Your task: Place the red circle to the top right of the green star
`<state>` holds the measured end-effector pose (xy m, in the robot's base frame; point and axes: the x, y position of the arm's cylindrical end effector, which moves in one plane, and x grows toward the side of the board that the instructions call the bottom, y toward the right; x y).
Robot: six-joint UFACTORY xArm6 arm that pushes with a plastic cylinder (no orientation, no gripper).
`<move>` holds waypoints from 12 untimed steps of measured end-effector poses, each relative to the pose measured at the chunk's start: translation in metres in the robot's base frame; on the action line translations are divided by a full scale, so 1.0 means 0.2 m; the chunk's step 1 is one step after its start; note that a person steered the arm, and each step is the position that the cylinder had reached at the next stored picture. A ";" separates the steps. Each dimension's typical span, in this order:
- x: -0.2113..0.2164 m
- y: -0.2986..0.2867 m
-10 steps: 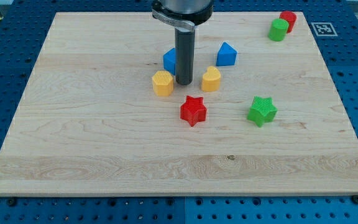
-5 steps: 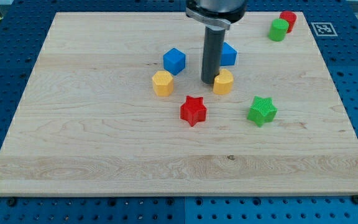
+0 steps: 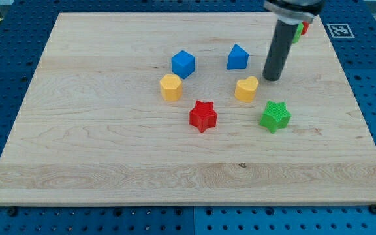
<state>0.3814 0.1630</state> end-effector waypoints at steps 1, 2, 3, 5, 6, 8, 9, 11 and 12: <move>-0.19 0.00; -0.38 -0.09; -0.60 -0.24; -0.85 0.04; -0.92 0.19; -0.83 0.48; -0.70 0.62; -0.81 0.58; -0.75 0.53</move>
<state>0.2307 0.2681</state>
